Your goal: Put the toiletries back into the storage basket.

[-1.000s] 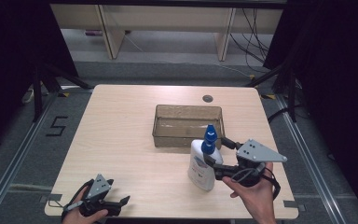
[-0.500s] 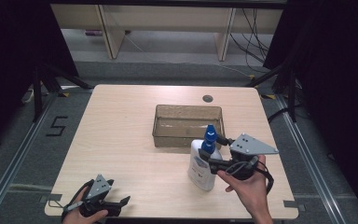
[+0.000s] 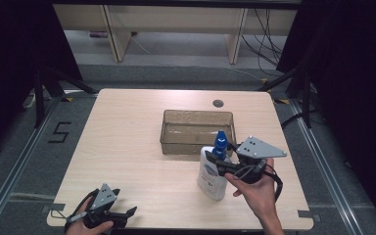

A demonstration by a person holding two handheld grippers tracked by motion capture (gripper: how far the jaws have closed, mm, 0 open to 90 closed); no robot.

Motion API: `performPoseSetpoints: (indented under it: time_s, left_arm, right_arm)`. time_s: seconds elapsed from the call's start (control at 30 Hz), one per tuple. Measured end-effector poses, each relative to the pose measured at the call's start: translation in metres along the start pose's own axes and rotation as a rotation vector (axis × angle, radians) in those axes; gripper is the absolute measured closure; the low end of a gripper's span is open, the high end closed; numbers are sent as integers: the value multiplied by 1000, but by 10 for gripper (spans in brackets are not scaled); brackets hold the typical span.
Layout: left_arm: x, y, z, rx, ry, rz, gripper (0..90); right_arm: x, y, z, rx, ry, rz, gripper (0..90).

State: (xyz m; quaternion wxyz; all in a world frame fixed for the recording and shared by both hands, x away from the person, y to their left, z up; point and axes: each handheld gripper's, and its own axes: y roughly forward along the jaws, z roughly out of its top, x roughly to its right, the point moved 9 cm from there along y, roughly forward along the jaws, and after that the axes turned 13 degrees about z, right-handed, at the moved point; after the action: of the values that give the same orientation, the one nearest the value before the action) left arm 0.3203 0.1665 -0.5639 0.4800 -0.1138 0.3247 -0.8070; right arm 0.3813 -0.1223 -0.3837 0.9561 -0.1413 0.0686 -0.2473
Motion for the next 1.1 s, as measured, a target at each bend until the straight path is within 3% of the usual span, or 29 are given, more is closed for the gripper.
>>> performPoseSetpoints:
  time_s: [0.03, 0.13, 0.17, 0.2, 0.37, 0.57, 0.67, 0.7, 0.73, 0.77, 0.87, 0.9, 1.1]
  left_arm:
    - [0, 0, 0, 2, 4, -3, 149]
    - [-1, -1, 0, -1, 9, 0, 150]
    - [2, -1, 1, 10, -22, -9, 150]
    - [0, -1, 0, 0, 2, -2, 150]
    - [1, 0, 0, 7, -1, -10, 150]
    - [0, -1, 0, -1, 6, -2, 150]
    - [1, -1, -1, -5, 9, -10, 150]
    - [1, 0, 0, -1, 6, -12, 150]
    - [0, 1, 0, 1, 8, 5, 150]
    - [1, 0, -1, -6, 10, -9, 150]
    - [1, 0, 0, -3, 0, -6, 151]
    - [0, 0, 0, -4, 1, -2, 150]
    - [1, 0, -1, -5, 1, -19, 150]
  right_arm:
    - [-2, 1, 0, 6, 20, 6, 487]
    - [0, -1, 3, 17, -26, -16, 523]
    - [-1, -1, 2, 17, -5, -13, 538]
    - [-1, -3, 3, 25, -10, -18, 563]
    - [0, -7, 9, 59, -45, -14, 618]
    - [0, -8, 10, 53, -58, -35, 618]
    - [-2, -8, 11, 57, -29, -28, 618]
    - [-1, -8, 12, 53, -46, -35, 618]
    - [-1, -8, 12, 53, -46, -35, 618]
    - [-2, -7, 12, 55, -21, -26, 618]
    - [1, -7, 13, 54, -42, -36, 618]
    - [0, -7, 13, 55, -20, -29, 618]
    - [2, -5, 17, 52, -33, -37, 618]
